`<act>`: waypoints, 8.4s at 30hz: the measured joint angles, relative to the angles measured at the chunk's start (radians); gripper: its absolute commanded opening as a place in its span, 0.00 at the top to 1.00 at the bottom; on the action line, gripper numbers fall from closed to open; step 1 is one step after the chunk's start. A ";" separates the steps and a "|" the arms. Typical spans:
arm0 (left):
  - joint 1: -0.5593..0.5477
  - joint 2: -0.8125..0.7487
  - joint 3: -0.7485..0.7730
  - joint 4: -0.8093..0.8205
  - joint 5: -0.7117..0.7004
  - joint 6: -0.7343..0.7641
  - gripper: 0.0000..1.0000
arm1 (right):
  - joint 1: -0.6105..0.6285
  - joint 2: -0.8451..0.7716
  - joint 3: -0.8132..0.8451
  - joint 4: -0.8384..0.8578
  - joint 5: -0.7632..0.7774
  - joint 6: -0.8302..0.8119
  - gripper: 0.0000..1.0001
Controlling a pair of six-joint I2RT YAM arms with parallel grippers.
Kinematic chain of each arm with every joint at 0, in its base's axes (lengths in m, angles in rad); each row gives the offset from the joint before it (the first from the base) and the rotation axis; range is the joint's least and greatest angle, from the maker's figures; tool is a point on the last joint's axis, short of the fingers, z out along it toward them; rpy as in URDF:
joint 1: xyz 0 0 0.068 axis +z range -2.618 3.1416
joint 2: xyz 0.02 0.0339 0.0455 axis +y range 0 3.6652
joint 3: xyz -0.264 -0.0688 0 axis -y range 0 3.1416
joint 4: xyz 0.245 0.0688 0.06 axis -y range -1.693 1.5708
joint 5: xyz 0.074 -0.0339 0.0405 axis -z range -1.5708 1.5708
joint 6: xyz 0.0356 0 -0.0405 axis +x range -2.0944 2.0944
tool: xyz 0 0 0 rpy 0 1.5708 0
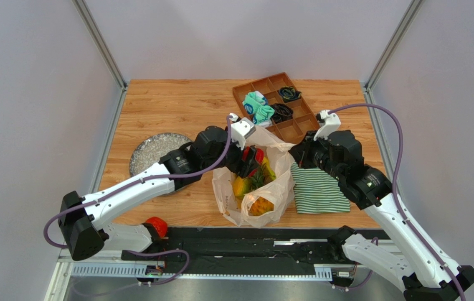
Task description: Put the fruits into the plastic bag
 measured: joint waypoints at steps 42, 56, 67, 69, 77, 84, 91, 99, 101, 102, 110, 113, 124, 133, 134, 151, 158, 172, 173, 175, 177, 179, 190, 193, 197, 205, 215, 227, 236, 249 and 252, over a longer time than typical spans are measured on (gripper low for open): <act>-0.065 -0.124 -0.072 0.089 0.137 -0.061 0.02 | 0.000 0.023 0.000 0.001 0.000 0.015 1.00; 0.324 -0.523 -0.052 -0.190 -0.158 -0.156 0.01 | 0.000 0.032 0.000 0.002 -0.001 0.014 1.00; 0.755 -0.338 -0.319 -0.430 -0.181 -0.438 0.01 | 0.000 0.032 0.000 0.007 -0.001 0.014 1.00; 0.761 -0.323 -0.356 -0.464 -0.196 -0.470 0.01 | 0.000 0.032 0.000 0.007 -0.001 0.014 1.00; 0.784 -0.330 -0.386 -0.433 -0.232 -0.551 0.01 | 0.000 0.032 0.000 0.008 -0.001 0.014 1.00; 0.837 -0.271 -0.435 -0.375 -0.220 -0.557 0.03 | 0.000 0.032 0.000 0.008 -0.001 0.014 1.00; 0.848 -0.206 -0.438 -0.294 -0.209 -0.553 0.06 | 0.000 0.032 0.000 0.008 -0.001 0.014 1.00; 0.871 -0.110 -0.439 -0.228 -0.203 -0.550 0.09 | 0.000 0.032 0.000 0.008 -0.001 0.014 1.00; 0.872 -0.089 -0.439 -0.208 -0.202 -0.550 0.12 | 0.000 0.032 0.000 0.008 -0.001 0.014 1.00; 0.872 -0.077 -0.439 -0.198 -0.201 -0.549 0.13 | 0.000 0.032 0.000 0.008 -0.001 0.014 1.00; 0.872 0.021 -0.439 -0.138 -0.203 -0.538 0.27 | 0.000 0.040 0.000 0.008 -0.001 0.014 1.00; 0.872 0.045 -0.433 -0.104 -0.203 -0.526 0.39 | 0.000 0.041 0.000 0.008 -0.001 0.014 1.00; 0.873 0.052 -0.427 -0.076 -0.183 -0.482 0.59 | 0.000 0.046 0.000 0.008 -0.001 0.014 1.00; 0.772 -0.373 -0.425 -0.085 -0.084 -0.446 0.59 | 0.000 0.046 0.000 0.010 -0.001 0.014 1.00; 0.737 -0.423 -0.418 -0.081 -0.071 -0.439 0.59 | 0.000 0.046 0.000 0.010 -0.001 0.014 1.00; -0.026 -0.227 -0.164 0.181 0.086 -0.316 0.60 | 0.000 0.051 0.000 0.023 -0.002 0.023 1.00; -0.064 -0.045 -0.143 0.232 0.095 -0.307 0.60 | 0.000 0.048 0.000 0.022 -0.001 0.022 1.00; -0.064 0.030 -0.108 0.172 -0.122 -0.274 0.48 | 0.000 0.048 0.000 0.022 -0.002 0.022 1.00; -0.064 0.029 -0.108 0.165 -0.138 -0.266 0.48 | 0.000 0.048 0.000 0.023 -0.002 0.022 1.00; -0.065 0.029 -0.108 0.160 -0.151 -0.257 0.47 | 0.000 0.048 0.000 0.023 -0.002 0.022 1.00; -0.065 0.033 -0.108 0.151 -0.156 -0.254 0.47 | 0.000 0.049 0.000 0.023 -0.006 0.022 1.00; -0.065 0.050 -0.099 0.142 -0.159 -0.252 0.46 | 0.000 0.049 0.000 0.023 -0.018 0.023 1.00; -0.140 0.142 -0.084 0.180 -0.093 -0.248 0.43 | 0.000 0.047 0.000 0.022 -0.023 0.023 1.00; -0.163 0.170 -0.085 0.195 -0.070 -0.269 0.38 | 0.000 0.047 0.000 0.022 -0.023 0.023 1.00; -0.166 0.177 -0.098 0.202 -0.063 -0.301 0.18 | 0.000 0.049 0.000 0.023 -0.024 0.023 1.00; -0.164 0.178 -0.100 0.203 -0.064 -0.322 0.02 | 0.000 0.049 -0.001 0.023 -0.024 0.023 1.00; -0.164 0.168 -0.103 0.204 -0.046 -0.296 0.01 | 0.000 0.049 -0.001 0.022 -0.024 0.023 1.00; -0.153 -0.116 -0.125 0.244 0.111 -0.138 0.01 | 0.000 0.049 -0.001 0.022 -0.023 0.023 1.00; 0.015 -0.310 -0.149 0.190 0.161 -0.106 0.01 | 0.000 0.049 -0.001 0.022 -0.023 0.023 1.00; 0.486 -0.608 -0.297 -0.104 -0.243 -0.362 0.01 | 0.000 0.049 -0.001 0.023 -0.024 0.023 1.00; 0.650 -0.608 -0.356 -0.175 -0.247 -0.437 0.01 | 0.000 0.049 -0.001 0.023 -0.024 0.022 1.00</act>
